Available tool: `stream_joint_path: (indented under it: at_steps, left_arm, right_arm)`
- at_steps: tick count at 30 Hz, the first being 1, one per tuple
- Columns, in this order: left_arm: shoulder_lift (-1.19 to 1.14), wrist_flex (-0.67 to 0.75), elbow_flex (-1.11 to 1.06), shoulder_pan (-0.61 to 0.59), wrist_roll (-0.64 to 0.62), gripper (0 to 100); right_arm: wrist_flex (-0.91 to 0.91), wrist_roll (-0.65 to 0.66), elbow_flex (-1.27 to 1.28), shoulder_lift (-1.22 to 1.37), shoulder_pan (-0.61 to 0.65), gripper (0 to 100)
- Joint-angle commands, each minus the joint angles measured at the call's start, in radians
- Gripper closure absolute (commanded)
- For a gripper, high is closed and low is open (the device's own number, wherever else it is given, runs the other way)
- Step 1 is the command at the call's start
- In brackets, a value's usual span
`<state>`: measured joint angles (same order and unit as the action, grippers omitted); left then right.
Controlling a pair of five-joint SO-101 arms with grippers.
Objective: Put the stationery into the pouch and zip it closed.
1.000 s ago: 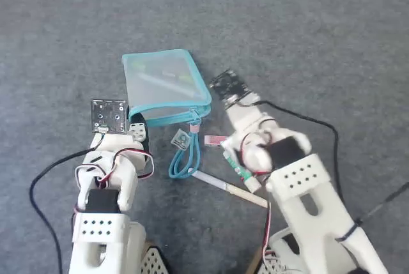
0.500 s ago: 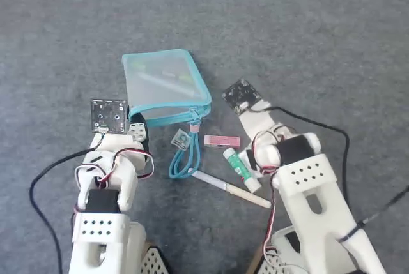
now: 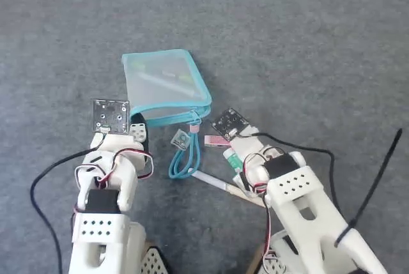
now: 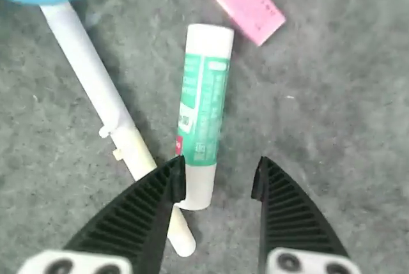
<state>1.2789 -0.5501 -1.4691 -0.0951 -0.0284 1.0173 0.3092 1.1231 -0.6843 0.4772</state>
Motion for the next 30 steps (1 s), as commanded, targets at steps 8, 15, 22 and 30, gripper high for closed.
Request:
stream_joint_path:
  at_steps: [8,15,22,30]
  left_arm:
    - [-0.012,0.028,0.002,-0.003,0.015,99]
    - [-0.012,0.028,0.002,-0.003,0.015,99]
    - [-0.012,0.028,0.002,-0.003,0.015,99]
    - [-0.012,0.028,0.002,-0.003,0.015,99]
  right_arm:
    - [-0.076,0.002,-0.008,0.131,0.012,82.6]
    - [-0.101,0.002,-0.031,0.243,0.01,83.1]
    - [-0.09,0.002,-0.057,0.243,-0.007,99.3]
    - [0.229,0.011,-0.431,0.122,-0.217,99.2]
